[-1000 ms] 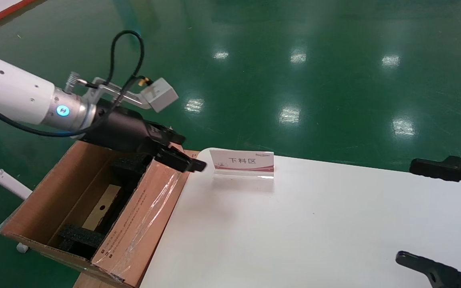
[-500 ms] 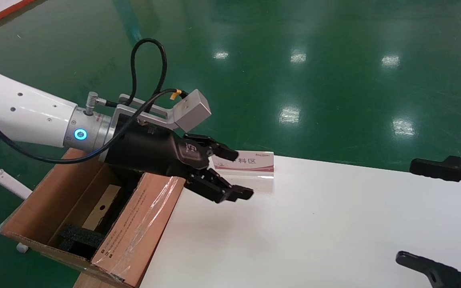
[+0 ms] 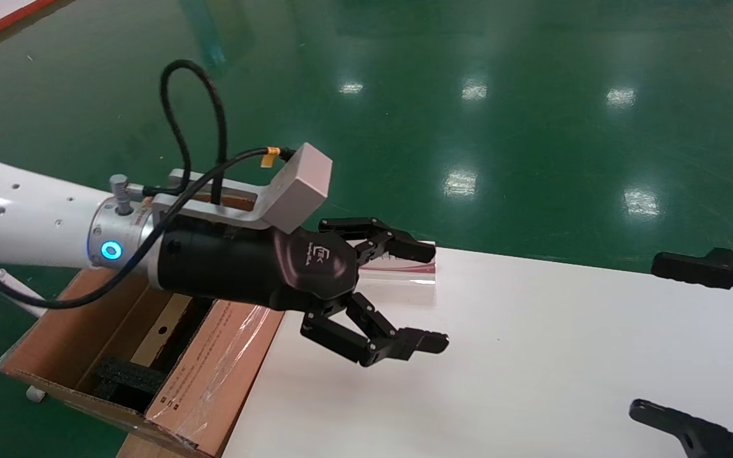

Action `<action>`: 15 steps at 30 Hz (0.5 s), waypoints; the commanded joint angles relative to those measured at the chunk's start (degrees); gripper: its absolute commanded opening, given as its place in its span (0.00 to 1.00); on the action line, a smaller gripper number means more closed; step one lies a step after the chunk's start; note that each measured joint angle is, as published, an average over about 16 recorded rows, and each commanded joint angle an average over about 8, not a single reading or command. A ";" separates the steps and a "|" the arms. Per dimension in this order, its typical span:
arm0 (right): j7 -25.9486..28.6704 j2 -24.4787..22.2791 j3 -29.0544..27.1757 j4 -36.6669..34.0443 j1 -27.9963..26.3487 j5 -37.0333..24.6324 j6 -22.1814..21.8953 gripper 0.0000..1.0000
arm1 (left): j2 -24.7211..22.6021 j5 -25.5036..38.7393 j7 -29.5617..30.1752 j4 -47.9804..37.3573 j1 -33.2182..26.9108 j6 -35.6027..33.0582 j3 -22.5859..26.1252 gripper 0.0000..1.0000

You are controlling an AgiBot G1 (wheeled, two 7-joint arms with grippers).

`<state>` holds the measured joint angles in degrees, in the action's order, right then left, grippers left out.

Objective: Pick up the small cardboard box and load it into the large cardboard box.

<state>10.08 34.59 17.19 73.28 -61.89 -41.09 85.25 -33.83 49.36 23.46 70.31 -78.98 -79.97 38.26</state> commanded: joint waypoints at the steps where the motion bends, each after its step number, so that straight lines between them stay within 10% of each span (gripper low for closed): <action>1: 0.00 0.00 0.01 0.00 0.00 0.00 0.00 1.00 | -0.16 -1.03 -1.74 0.45 2.39 -0.79 -3.05 1.00; 15: -0.02 -0.02 0.04 0.00 0.00 0.03 -0.02 1.00 | -1.20 -7.58 -12.70 3.29 17.71 -5.79 -22.64 1.00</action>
<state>10.06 34.57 17.23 73.27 -61.89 -41.06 85.23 -34.97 42.15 11.53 73.44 -62.19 -85.46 16.79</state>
